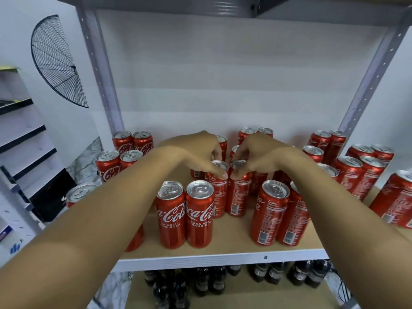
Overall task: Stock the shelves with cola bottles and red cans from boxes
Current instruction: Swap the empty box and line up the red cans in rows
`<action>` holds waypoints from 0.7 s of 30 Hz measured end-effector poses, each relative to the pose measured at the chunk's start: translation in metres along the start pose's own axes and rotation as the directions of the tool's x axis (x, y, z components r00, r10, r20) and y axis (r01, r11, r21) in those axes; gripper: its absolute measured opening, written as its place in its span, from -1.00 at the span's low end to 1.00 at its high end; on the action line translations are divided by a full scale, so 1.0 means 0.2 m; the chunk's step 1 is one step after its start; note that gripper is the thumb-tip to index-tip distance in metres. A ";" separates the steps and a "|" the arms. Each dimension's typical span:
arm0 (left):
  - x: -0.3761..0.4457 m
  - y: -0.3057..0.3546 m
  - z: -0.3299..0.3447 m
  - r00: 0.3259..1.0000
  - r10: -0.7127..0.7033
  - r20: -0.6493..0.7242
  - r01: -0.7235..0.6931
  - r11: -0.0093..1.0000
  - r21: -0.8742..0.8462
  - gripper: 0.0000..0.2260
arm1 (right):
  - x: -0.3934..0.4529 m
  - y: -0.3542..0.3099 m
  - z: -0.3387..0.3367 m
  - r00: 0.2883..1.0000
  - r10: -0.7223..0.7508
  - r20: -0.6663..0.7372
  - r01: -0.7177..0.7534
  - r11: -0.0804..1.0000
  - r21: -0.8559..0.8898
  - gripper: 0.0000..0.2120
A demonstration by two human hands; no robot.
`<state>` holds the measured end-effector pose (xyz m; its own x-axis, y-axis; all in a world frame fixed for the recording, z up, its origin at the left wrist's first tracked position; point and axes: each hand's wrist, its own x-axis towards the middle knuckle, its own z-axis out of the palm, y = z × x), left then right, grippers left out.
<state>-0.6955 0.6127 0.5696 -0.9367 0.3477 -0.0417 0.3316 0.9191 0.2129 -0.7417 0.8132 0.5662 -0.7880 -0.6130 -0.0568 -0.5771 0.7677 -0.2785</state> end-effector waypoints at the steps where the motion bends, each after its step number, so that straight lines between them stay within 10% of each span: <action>1: -0.01 -0.02 -0.01 1.000 -0.003 0.000 0.003 1.000 0.000 -0.60 | 0.01 -0.02 0.01 1.000 -0.012 -0.004 0.012 1.000 0.009 -0.66; 21: -0.13 -0.35 -0.01 0.986 -0.143 -0.089 0.135 0.986 -0.097 -0.58 | 0.26 -0.26 0.08 0.997 -0.059 -0.052 0.060 0.998 0.023 -0.35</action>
<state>-0.6940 0.5387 0.5575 -0.9808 0.1944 0.0155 0.1900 0.9351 0.2991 -0.7487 0.7390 0.5622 -0.7629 -0.6464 0.0093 -0.6182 0.7252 -0.3032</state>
